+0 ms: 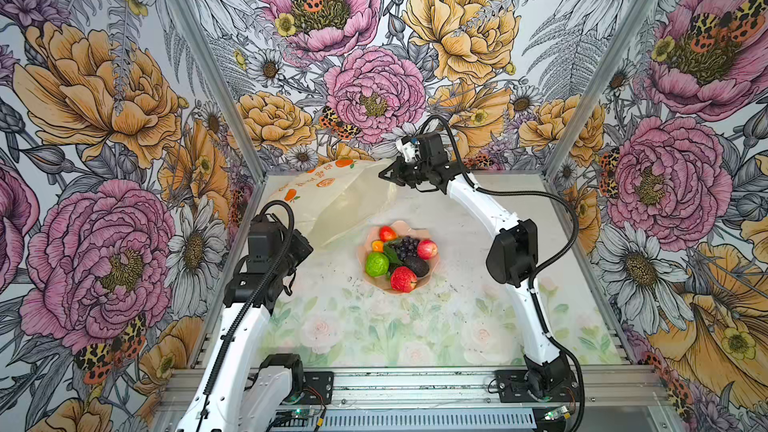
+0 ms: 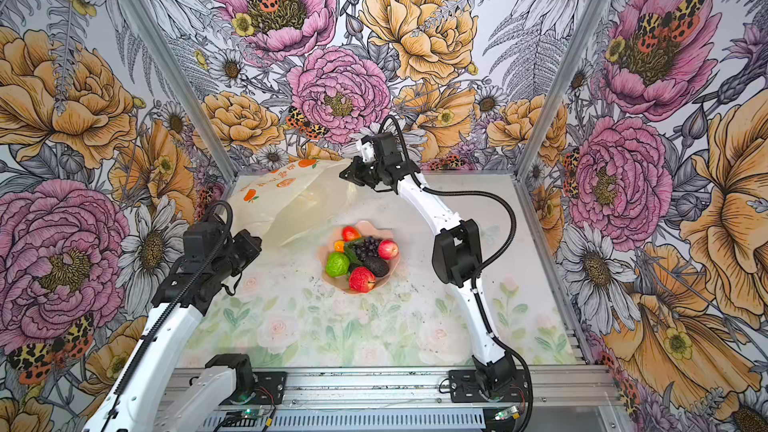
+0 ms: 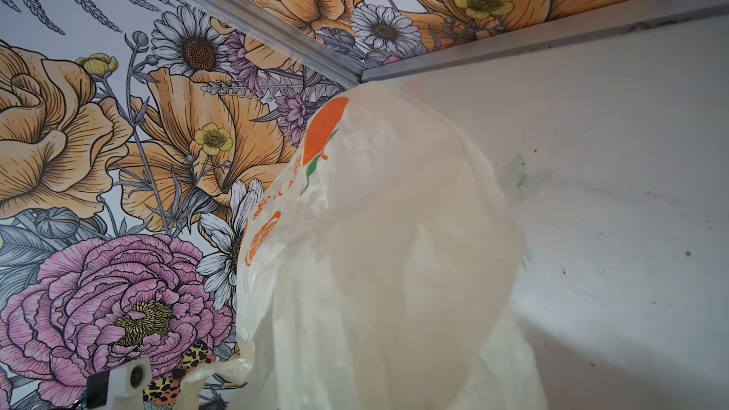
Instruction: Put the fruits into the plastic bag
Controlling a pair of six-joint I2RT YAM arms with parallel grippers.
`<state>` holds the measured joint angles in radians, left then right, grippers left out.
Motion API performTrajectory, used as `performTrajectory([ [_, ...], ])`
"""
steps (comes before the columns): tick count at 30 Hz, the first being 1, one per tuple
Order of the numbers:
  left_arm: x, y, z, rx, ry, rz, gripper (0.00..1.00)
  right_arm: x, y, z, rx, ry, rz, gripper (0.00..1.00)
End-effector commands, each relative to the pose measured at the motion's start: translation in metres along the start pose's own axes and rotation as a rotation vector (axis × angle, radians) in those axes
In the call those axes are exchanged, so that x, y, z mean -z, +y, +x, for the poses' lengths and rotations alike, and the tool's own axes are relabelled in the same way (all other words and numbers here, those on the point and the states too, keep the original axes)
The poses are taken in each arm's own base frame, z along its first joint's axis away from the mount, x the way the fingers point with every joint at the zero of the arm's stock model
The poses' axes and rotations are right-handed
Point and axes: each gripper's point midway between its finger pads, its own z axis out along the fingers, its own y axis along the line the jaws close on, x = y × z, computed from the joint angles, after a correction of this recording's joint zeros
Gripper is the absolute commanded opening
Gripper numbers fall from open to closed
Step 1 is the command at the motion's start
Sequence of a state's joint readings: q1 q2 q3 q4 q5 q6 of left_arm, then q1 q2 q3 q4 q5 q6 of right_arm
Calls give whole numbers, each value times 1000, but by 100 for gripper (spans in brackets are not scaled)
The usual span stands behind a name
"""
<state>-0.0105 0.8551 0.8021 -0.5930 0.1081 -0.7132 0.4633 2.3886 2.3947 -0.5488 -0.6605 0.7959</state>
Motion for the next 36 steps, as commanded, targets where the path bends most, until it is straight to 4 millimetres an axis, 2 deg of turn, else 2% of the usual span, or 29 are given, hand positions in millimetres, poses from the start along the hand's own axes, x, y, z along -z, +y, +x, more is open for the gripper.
performTrajectory([
  [1, -2, -5, 2, 43, 14, 43, 0, 2, 5, -10, 4, -16, -27, 0],
  [9, -5, -8, 4, 66, 25, 56, 0, -1, -1, -11, -9, -15, -22, 1],
  [16, -6, -8, 6, 83, 34, 64, 0, 2, -8, -12, -21, -12, -5, 14],
  [24, -9, -7, 9, 82, 50, 61, 0, 7, -7, -13, -10, -21, 12, 48],
  [28, -11, -8, 8, 84, 53, 62, 1, 18, -10, -16, 6, -34, 49, 67],
  [34, -16, -12, 8, 88, 70, 71, 1, 39, -20, -20, 12, -54, 101, 87],
  [36, -17, -13, 7, 87, 72, 75, 1, 47, -23, -21, 15, -63, 118, 98],
])
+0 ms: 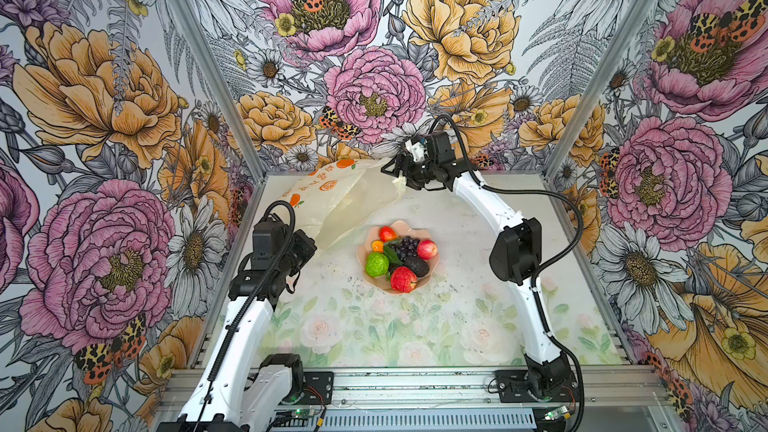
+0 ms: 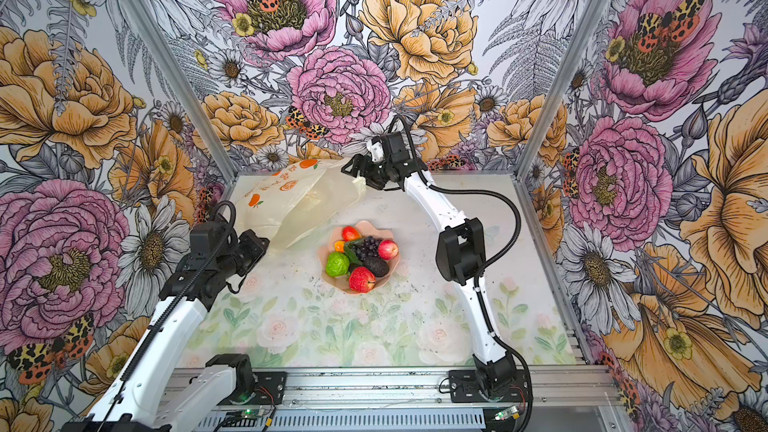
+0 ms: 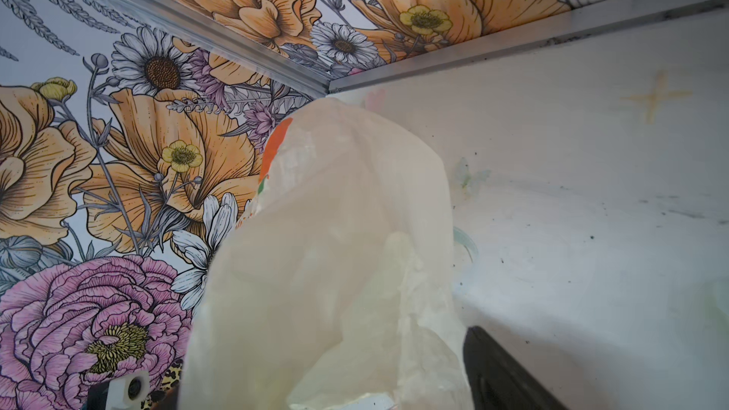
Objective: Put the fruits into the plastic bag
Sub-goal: 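Move the open right gripper over the fruit plate while the left gripper holds the bag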
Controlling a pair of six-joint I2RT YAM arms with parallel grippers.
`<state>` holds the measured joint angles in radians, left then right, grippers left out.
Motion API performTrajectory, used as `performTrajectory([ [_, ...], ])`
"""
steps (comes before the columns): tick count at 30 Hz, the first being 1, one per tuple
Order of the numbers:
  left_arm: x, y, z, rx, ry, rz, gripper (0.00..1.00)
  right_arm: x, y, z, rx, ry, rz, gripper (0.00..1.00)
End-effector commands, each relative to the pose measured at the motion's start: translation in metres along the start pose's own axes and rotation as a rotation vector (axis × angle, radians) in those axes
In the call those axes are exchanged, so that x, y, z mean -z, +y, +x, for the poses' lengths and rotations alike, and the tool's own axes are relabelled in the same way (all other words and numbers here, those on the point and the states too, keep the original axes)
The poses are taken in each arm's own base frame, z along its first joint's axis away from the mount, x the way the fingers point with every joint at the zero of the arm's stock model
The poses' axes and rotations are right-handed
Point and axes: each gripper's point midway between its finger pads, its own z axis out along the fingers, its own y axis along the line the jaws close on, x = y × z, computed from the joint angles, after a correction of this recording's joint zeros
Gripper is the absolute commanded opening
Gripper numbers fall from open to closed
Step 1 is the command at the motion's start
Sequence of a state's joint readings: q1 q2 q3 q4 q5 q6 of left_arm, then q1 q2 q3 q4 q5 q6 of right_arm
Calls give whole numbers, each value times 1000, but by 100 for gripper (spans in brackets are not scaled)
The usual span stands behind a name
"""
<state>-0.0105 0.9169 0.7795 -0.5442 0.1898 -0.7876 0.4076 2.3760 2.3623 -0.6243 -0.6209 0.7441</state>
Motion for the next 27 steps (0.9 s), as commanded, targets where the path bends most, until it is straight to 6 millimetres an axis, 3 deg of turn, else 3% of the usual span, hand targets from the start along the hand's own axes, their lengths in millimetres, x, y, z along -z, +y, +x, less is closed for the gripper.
performTrajectory([
  [1, 1, -12, -6, 6, -10, 46, 1, 33, 12, -14, 40, -60, 25, 99],
  [6, -1, -13, -4, 9, 3, 53, 2, 66, 6, -25, 43, -115, 69, 99],
  [15, -2, -19, -4, -2, 5, 67, 1, 155, 2, -31, 68, -252, 182, 100],
  [21, -2, -22, -2, -22, 9, 71, 0, 206, -8, -5, 11, -250, 177, 100],
  [27, 0, -32, -2, -64, 13, 79, 0, 237, -9, 47, 30, -164, 232, 100],
])
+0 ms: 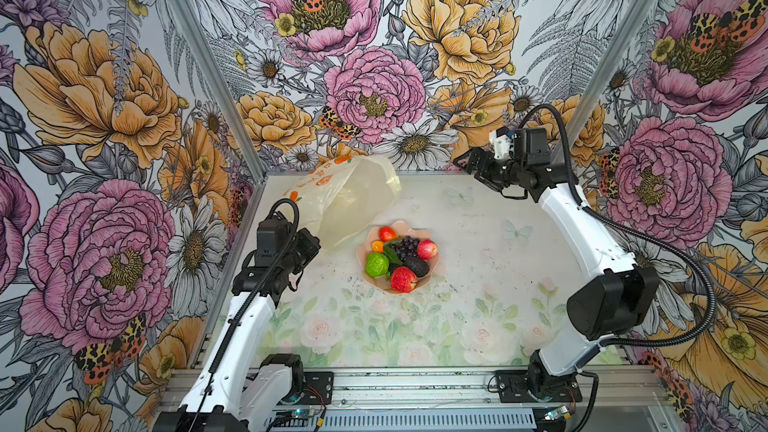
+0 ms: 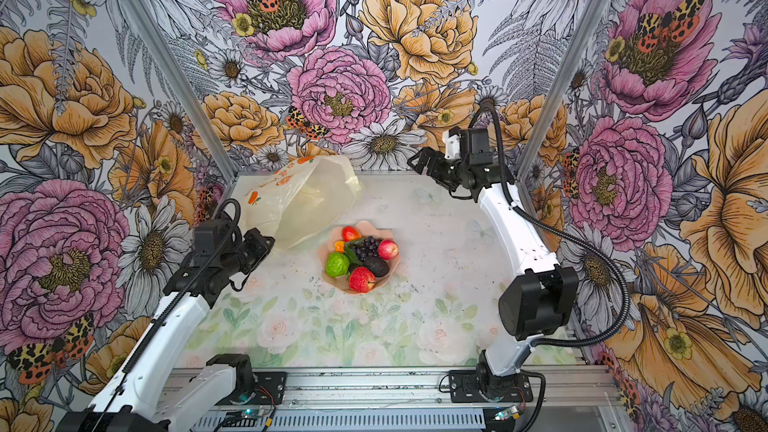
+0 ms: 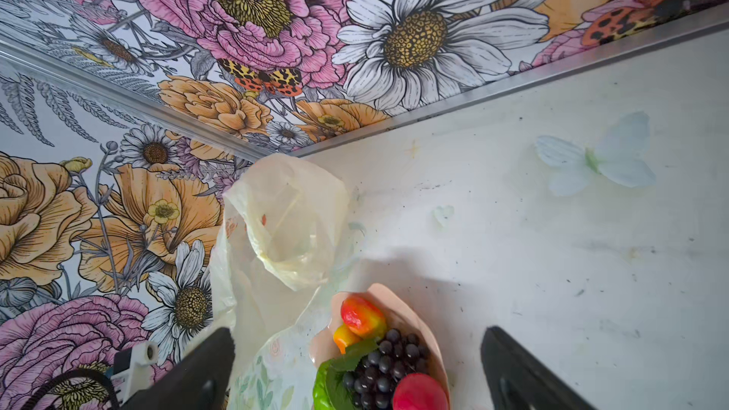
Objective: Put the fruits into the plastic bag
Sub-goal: 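Move the open right gripper over the fruit plate while the left gripper holds the bag, then lower the right gripper onto the red apple and close on it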
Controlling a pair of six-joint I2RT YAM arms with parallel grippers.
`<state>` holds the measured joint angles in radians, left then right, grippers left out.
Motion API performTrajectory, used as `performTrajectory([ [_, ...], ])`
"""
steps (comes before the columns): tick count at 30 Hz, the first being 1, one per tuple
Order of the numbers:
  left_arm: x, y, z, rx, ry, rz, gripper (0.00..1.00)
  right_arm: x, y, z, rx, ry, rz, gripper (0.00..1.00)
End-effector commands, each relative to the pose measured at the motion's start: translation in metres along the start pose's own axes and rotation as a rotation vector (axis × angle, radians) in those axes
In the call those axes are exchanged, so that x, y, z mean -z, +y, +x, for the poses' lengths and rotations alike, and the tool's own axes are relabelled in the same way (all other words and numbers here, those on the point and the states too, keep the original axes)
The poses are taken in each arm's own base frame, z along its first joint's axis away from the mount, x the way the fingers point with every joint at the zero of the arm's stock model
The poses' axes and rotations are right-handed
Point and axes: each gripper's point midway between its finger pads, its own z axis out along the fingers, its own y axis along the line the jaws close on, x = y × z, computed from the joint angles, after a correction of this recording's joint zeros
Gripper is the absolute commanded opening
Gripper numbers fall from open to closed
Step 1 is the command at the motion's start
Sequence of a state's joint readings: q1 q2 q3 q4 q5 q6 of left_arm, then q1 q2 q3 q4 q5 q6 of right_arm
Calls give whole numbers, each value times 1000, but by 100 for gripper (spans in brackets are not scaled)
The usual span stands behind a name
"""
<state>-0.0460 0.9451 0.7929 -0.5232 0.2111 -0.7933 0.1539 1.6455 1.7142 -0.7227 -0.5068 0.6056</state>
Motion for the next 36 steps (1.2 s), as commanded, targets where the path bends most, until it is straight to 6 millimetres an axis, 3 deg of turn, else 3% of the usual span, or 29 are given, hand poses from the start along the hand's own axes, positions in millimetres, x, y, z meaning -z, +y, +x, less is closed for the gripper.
performTrajectory([
  [1, 6, -21, -9, -62, -21, 42, 0, 20, 2, 35, 32, 89, 23, 100],
  [8, 12, -35, -6, -128, -13, 47, 0, 44, -6, 86, 85, 240, 147, 99],
  [13, 12, -40, 0, -151, 4, 56, 0, 42, -8, 120, 177, 391, 253, 100],
  [24, 12, -40, 9, -168, 27, 51, 0, 0, -27, 159, 232, 556, 341, 100],
  [29, 10, -31, 9, -156, 26, 33, 0, -20, -44, 179, 226, 648, 375, 99],
  [36, 11, -26, 9, -130, 17, 22, 0, -46, -53, 188, 224, 713, 372, 94],
])
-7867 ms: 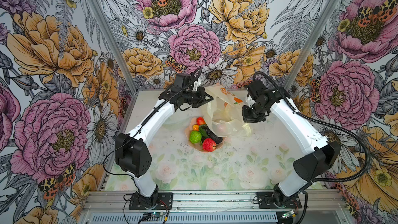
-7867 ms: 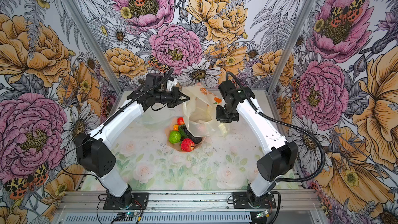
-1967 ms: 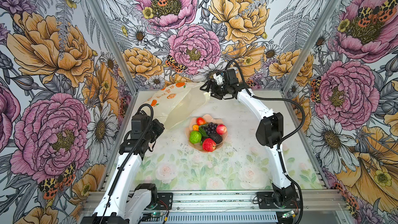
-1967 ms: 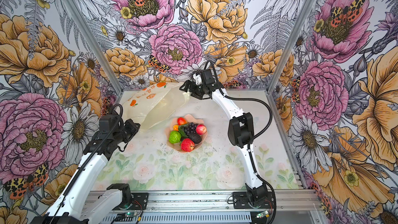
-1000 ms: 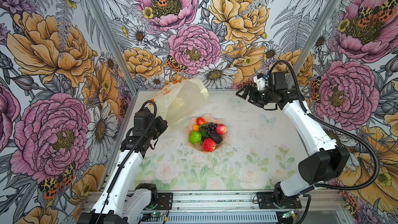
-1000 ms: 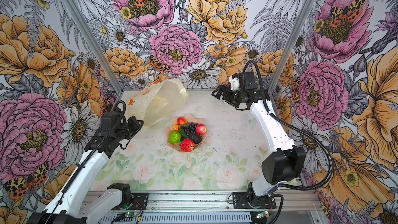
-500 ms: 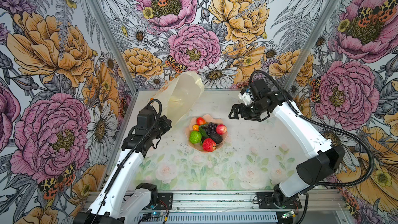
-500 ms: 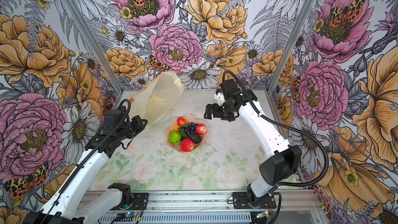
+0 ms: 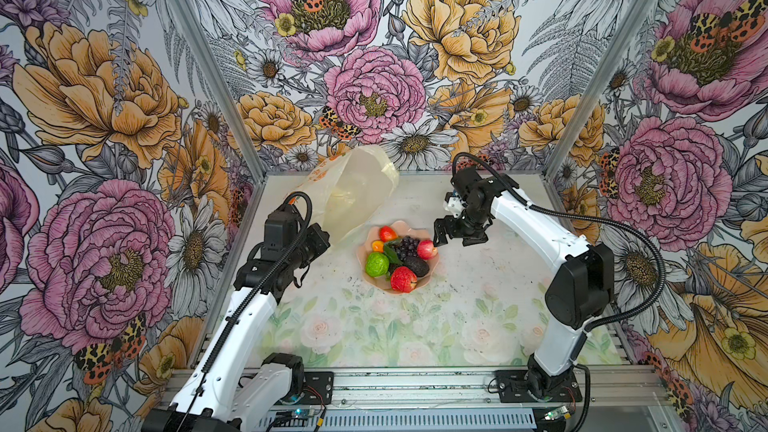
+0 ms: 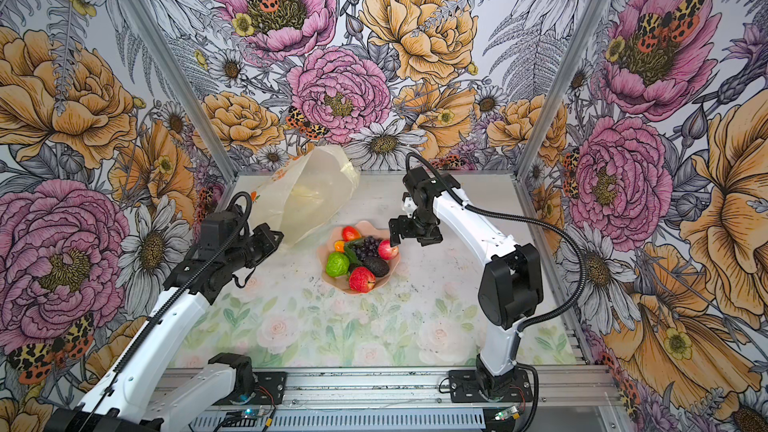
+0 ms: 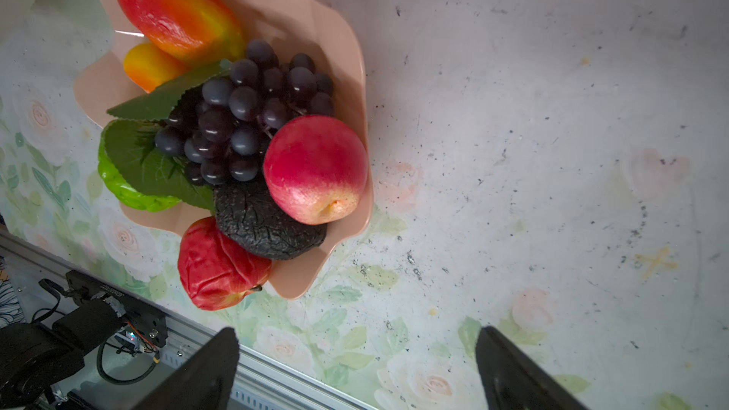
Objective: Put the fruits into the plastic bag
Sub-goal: 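Lower the right gripper onto the red apple and close on it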
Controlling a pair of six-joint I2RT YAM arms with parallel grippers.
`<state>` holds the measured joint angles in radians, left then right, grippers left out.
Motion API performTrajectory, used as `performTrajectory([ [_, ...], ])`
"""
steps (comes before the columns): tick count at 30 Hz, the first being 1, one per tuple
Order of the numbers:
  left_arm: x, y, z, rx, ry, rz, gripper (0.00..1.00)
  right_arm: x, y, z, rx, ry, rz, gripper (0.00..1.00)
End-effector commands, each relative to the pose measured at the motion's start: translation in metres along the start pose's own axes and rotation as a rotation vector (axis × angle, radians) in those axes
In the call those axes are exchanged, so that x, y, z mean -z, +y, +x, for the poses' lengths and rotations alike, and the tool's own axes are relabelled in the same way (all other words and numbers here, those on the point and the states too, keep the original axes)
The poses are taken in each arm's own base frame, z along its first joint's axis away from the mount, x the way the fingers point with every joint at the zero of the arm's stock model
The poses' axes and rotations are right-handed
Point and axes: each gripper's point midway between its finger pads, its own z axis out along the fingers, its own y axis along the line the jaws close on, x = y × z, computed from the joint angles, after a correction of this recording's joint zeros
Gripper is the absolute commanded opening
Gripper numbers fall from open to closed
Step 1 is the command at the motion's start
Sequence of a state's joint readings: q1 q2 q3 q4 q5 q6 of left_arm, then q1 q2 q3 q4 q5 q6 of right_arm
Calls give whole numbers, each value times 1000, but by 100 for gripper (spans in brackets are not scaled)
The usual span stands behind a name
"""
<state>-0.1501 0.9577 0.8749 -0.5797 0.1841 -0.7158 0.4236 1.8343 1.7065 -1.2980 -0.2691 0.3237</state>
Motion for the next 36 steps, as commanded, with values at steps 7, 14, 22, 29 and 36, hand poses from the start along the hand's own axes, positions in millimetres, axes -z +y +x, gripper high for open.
performTrajectory([
  [7, 1, 6, -1, 11, -16, -22, 0, -23, 9, -19, 24, 22, -31, 90],
  [14, 0, 5, 0, 10, -15, -24, 0, -34, 17, -29, 25, 28, -65, 88],
  [22, 0, 5, 2, 10, -14, -24, 0, -44, 21, -38, 23, 34, -85, 86],
  [29, 0, 6, 3, 14, -12, -25, 0, -51, 24, -44, 18, 42, -96, 85],
  [36, -1, 7, 3, 13, -13, -27, 0, -59, 26, -45, 14, 56, -103, 83],
])
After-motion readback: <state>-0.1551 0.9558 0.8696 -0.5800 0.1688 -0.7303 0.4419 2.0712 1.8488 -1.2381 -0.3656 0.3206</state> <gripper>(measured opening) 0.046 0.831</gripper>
